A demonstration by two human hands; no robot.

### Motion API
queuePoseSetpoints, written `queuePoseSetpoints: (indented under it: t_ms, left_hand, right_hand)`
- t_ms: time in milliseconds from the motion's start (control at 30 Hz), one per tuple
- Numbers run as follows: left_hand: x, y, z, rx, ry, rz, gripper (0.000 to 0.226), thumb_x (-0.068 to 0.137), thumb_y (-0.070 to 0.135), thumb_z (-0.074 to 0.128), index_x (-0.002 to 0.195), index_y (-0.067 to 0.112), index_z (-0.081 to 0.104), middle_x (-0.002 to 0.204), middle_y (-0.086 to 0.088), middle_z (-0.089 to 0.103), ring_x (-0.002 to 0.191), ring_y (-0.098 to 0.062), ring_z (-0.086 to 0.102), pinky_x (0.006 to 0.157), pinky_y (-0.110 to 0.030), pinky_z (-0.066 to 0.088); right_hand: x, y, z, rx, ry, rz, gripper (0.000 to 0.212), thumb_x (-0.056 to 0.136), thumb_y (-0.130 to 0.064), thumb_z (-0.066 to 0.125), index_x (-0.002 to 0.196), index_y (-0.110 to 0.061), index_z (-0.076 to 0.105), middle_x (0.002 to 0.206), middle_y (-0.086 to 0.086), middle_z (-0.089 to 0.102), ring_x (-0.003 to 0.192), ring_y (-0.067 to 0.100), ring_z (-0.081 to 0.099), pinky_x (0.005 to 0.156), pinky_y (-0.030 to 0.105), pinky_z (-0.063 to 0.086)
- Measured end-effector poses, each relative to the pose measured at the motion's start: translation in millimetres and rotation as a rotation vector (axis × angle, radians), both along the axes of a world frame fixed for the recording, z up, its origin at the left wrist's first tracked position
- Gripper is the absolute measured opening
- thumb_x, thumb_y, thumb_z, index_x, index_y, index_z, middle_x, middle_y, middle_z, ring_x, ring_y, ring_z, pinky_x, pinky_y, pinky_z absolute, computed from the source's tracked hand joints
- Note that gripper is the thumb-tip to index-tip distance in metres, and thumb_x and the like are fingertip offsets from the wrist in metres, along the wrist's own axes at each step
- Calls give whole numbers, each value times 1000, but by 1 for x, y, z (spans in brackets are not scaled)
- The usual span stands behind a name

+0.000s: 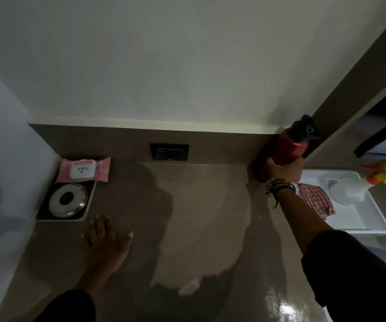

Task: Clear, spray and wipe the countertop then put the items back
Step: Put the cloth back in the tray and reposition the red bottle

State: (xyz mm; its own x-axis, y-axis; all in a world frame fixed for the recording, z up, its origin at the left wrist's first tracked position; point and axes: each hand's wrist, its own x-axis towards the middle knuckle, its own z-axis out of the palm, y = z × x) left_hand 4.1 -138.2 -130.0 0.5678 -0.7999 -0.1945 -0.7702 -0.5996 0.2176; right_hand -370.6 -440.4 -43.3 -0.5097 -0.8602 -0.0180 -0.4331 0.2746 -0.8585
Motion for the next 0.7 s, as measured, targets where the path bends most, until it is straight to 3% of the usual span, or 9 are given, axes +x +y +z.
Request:
queuePoseSetpoints:
  t_ms: [100, 200, 267, 367, 433, 500, 567, 633, 700]
  left_hand:
    - [1, 2, 0, 34, 10, 3, 119, 69, 84, -5, 147, 0, 28, 157, -26, 21, 145, -44, 19, 114, -65, 16]
    - [5, 4, -1, 56, 43, 24, 103, 72, 71, 16, 148, 2, 26, 158, -25, 18, 147, -42, 15, 116, -64, 13]
    - [6, 3, -3, 50, 68, 14, 99, 73, 68, 23, 146, 1, 30, 156, -25, 25, 145, -43, 20, 115, -65, 16]
    - [11, 6, -5, 86, 122, -1, 99, 75, 70, 29, 149, 5, 23, 159, -22, 20, 147, -42, 15, 116, -63, 10]
    - [15, 4, -8, 133, 151, -8, 100, 77, 72, 36, 152, 12, 8, 163, -16, 3, 150, -35, 0, 118, -58, 0]
    - [20, 2, -4, 123, 189, -1, 100, 78, 67, 47, 152, 15, 5, 163, -13, -1, 150, -32, -4, 118, -56, -2]
    - [24, 3, 6, -44, 154, -3, 89, 78, 53, 60, 147, 8, 28, 157, -21, 24, 146, -40, 23, 116, -58, 18]
    - [38, 8, 12, -268, 34, 53, 71, 76, 38, 68, 136, 7, 47, 143, -23, 48, 131, -41, 48, 107, -54, 38]
    - [64, 7, 18, -360, -46, 166, 69, 76, 34, 62, 138, 11, 43, 147, -19, 44, 136, -37, 41, 112, -48, 32]
  right_hand:
    - [3, -2, -11, 22, 12, -25, 82, 62, -41, 79, 131, -19, 41, 127, 11, 55, 114, 33, 57, 94, 44, 45]
    - [24, 12, -21, 225, 92, -111, 105, 55, -54, 79, 139, -17, 30, 140, 18, 42, 124, 43, 47, 101, 54, 42]
    - [62, 33, -35, 326, 105, -55, 99, 63, -56, 73, 143, -18, 27, 144, 18, 40, 126, 43, 46, 102, 56, 42]
    - [171, 79, -52, 271, 225, 503, 69, 82, -32, 68, 142, -16, 37, 146, 17, 41, 128, 38, 44, 107, 47, 38]
    - [256, 108, -44, 15, 456, 1049, 57, 85, -33, 65, 138, -17, 50, 143, 14, 48, 131, 36, 43, 112, 43, 31]
    - [337, 120, -32, -180, 595, 1410, 56, 85, -35, 63, 137, -17, 52, 146, 14, 47, 136, 35, 39, 114, 41, 25]
    - [401, 118, -26, -155, 640, 1525, 59, 87, -30, 60, 143, -19, 44, 152, 17, 37, 140, 35, 32, 115, 41, 24]
    - [447, 111, -29, 17, 742, 1567, 68, 88, -30, 62, 149, -26, 32, 157, 18, 25, 144, 37, 23, 117, 46, 21]
    - [470, 105, -38, 142, 848, 1571, 75, 85, -34, 65, 149, -33, 26, 157, 18, 21, 144, 38, 20, 117, 50, 20]
